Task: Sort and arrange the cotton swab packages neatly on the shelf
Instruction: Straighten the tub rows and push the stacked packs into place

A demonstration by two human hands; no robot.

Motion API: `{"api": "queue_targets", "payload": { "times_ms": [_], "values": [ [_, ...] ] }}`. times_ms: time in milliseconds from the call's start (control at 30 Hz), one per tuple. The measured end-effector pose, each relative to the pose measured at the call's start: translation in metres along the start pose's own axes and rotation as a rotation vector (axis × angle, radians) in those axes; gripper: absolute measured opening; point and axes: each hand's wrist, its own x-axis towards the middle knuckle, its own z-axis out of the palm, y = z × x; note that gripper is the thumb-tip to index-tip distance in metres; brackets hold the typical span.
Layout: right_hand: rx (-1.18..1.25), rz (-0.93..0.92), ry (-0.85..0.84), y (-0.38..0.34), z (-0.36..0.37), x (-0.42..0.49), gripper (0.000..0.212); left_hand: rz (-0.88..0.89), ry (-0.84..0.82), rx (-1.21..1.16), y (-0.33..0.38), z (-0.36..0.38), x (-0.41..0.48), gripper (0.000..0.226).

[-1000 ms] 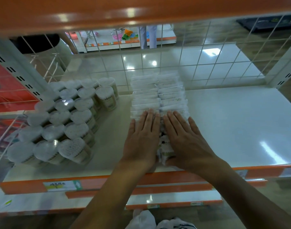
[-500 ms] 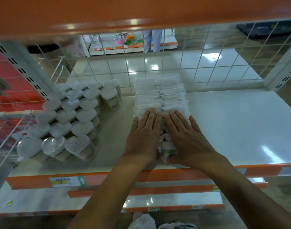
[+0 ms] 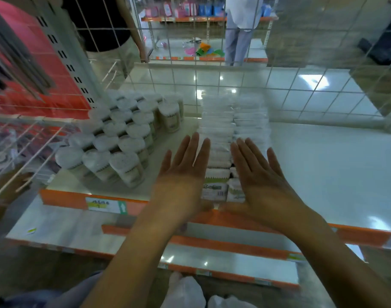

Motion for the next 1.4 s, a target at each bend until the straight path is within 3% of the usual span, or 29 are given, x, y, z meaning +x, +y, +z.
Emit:
{"api": "queue_targets", "payload": {
  "times_ms": [300, 467, 600, 800, 933, 1033, 1100, 1200, 1333, 1400],
  "values": [
    [0.123, -0.041, 0.05, -0.047, -0.016, 0.014, 0.092, -0.044, 0.103, -0.027, -0.056, -0.032, -0.023, 0.118],
    [0.221, -0.042, 0.141, -0.092, -0.009, 0.045, 0.089, -0.04, 0.174, -0.036, -0.12, -0.051, -0.034, 0.11],
    [0.267, -0.069, 0.005, -0.13, -0.003, 0.075, 0.093, -0.127, 0.287, -0.059, -0.177, -0.052, -0.037, 0.105],
    [0.2, -0.077, -0.119, -0.169, 0.024, 0.115, 0.108, -0.178, -0.093, -0.012, -0.233, -0.04, -0.037, 0.123],
    [0.127, -0.087, -0.096, -0.187, 0.041, 0.133, 0.114, -0.168, -0.185, -0.105, -0.249, -0.026, -0.029, 0.12],
    [0.219, -0.065, 0.006, -0.191, 0.046, 0.139, 0.112, -0.127, -0.153, -0.28, -0.257, -0.031, -0.029, 0.113],
    [0.388, 0.019, 0.126, -0.191, 0.048, 0.144, 0.108, -0.137, 0.003, -0.424, -0.266, -0.033, -0.022, 0.105],
    [0.619, 0.21, 0.3, -0.19, 0.054, 0.157, 0.095, -0.141, 0.219, -0.738, -0.285, -0.025, -0.001, 0.065],
    [0.816, 0.368, 0.328, -0.189, 0.066, 0.169, 0.094, -0.43, 0.164, -1.244, -0.284, -0.016, 0.02, 0.031],
    [0.862, 0.365, 0.308, -0.189, 0.068, 0.171, 0.089, -0.477, 0.072, -1.436, -0.284, -0.012, 0.024, 0.033]
  ]
}}
